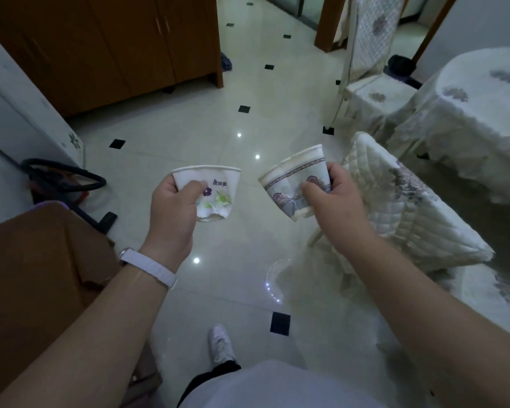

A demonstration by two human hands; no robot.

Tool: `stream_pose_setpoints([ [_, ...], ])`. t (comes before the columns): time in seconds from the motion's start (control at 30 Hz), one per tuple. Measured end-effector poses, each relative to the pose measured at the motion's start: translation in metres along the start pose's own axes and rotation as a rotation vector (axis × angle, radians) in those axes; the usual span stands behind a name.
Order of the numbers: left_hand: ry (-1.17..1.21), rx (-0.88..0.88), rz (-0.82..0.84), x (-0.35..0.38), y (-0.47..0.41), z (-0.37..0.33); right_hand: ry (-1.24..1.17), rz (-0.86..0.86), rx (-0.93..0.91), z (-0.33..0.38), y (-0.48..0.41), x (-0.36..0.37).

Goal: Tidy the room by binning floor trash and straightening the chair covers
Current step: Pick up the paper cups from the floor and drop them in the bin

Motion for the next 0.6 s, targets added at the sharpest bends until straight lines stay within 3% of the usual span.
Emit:
stream_pose_setpoints([
  [0.2, 0.015, -0.006, 0.033, -0.031, -0.088, -0.007, 0.040, -0.076, -0.028, 0.032, -0.031, 0.062],
  [0.6, 0.017, -0.047, 0.071, -0.031, -0.197, 0.011, 0.002, -0.048, 0.048, 0.062, -0.121, 0.121],
])
Point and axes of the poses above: each hand's wrist, its own y-axis away from the middle knuckle, its own x-axis out of the palm, z = x × y, the point moved 4 cm from there along -y, towards the middle knuckle, and after that the axes turned 14 degrees about x, right-handed, at the moved point
